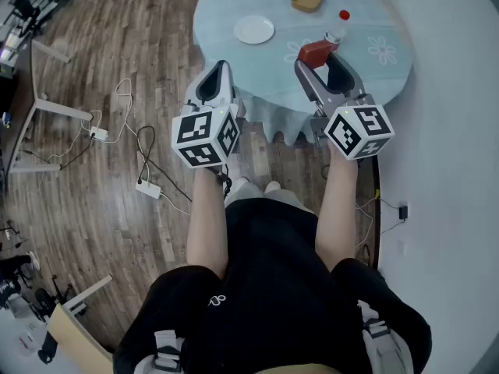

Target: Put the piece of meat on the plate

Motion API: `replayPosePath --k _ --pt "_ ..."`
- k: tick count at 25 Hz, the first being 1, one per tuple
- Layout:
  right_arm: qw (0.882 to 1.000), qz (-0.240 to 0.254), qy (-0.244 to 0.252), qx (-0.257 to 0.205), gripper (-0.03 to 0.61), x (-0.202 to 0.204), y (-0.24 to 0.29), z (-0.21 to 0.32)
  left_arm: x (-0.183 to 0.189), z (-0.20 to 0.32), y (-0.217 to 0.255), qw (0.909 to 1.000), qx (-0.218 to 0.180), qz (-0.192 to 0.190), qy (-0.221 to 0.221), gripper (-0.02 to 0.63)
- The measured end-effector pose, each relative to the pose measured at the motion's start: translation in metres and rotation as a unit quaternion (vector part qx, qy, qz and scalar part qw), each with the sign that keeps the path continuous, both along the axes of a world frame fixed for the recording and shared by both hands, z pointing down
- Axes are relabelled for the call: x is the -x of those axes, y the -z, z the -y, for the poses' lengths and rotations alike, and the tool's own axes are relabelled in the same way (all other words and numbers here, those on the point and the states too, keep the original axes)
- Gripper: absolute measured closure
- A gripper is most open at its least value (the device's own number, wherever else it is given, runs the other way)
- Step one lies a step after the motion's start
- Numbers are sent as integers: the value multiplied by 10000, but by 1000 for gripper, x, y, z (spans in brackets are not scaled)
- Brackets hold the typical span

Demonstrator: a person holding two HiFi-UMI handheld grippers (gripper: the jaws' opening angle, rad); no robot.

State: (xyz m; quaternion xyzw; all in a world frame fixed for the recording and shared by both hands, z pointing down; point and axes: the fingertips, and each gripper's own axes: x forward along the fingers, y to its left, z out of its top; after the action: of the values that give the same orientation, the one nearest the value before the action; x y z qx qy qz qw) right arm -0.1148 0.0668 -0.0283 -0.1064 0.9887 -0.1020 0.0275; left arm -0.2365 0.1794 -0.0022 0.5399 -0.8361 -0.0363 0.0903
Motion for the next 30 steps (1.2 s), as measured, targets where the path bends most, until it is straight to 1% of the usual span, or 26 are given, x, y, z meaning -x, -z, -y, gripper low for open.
replayPosePath --k 3,5,7,8,9,10,11,12,13,14,15,16,17,18,19,20,21,22,23,24,25,26,27,28,29,30 --pt "9999 -69 40 -63 283 4 -7 2 3 2 -8 10000 23 -38 40 618" --pt "10000 -5 54 -57 287 -1 -4 1 -1 1 -8 10000 33 -53 48 618" --pt "9998 165 -141 16 303 -11 7 6 -7 -1 -1 9999 -31 -78 57 618" --pt "9992 219 -338 77 571 -10 4 17 -6 5 1 9998 -142 -104 96 618" --pt "9984 192 -501 178 571 3 -13 39 2 20 -4 9992 -311 -163 180 618" --pt "9976 116 -577 358 571 29 -44 69 19 47 -19 9980 -444 -318 317 622" --pt "9968 79 -540 586 568 51 -74 95 36 75 -47 9959 -431 -640 477 620" --pt "9964 106 -363 758 568 51 -87 101 41 86 -87 9908 -338 -1130 663 617" --pt "9962 147 -64 861 567 31 -87 90 32 71 -135 9801 -336 -1732 915 618" --pt "9948 138 309 962 568 5 -89 71 17 39 -189 9629 -459 -2378 1190 615" --pt "9911 13 710 1129 570 -14 -107 56 8 7 -247 9411 -637 -3021 1376 623" --pt "9836 -219 1084 1423 569 -17 -149 51 11 -16 -306 9166 -802 -3641 1446 622" --pt "9725 -441 1359 1841 568 -11 -204 49 14 -39 -363 8899 -879 -4210 1518 618" --pt "9602 -532 1504 2294 568 -8 -255 44 9 -70 -413 8665 -805 -4645 1639 618" --pt "9492 -456 1568 2689 568 -12 -290 33 -2 -104 -447 8530 -600 -4893 1717 618" --pt "9395 -304 1636 2994 568 -19 -308 19 -11 -132 -463 8480 -380 -5001 1714 618" --pt "9298 -230 1816 3192 568 -26 -316 5 -15 -148 -467 8471 -222 -5039 1674 618" --pt "9190 -325 2172 3274 568 -30 -319 -13 -13 -152 -466 8491 -80 -5028 1617 618" --pt "9052 -591 2629 3285 568 -33 -322 -35 -6 -149 -465 8543 108 -4971 1518 618" --pt "8877 -990 3068 3287 568 -39 -329 -56 4 -143 -464 8623 314 -4870 1353 617" --pt "8662 -1486 3438 3308 568 -49 -343 -76 18 -135 -463 8719 472 -4742 1128 617" --pt "8393 -2085 3730 3360 568 -65 -366 -90 36 -131 -463 8811 593 -4608 879 617" --pt "8061 -2809 3917 3432 568 -91 -399 -96 54 -131 -467 8888 749 -4473 652 617" --pt "7715 -3607 3915 3485 568 -126 -438 -94 71 -136 -473 8946 986 -4334 452 617" --pt "7478 -4343 3607 3495 568 -168 -478 -83 84 -144 -481 8982 1293 -4195 236 617" --pt "7423 -4894 2984 3471 568 -210 -515 -63 94 -151 -489 8990 1654 -4055 -9 617"
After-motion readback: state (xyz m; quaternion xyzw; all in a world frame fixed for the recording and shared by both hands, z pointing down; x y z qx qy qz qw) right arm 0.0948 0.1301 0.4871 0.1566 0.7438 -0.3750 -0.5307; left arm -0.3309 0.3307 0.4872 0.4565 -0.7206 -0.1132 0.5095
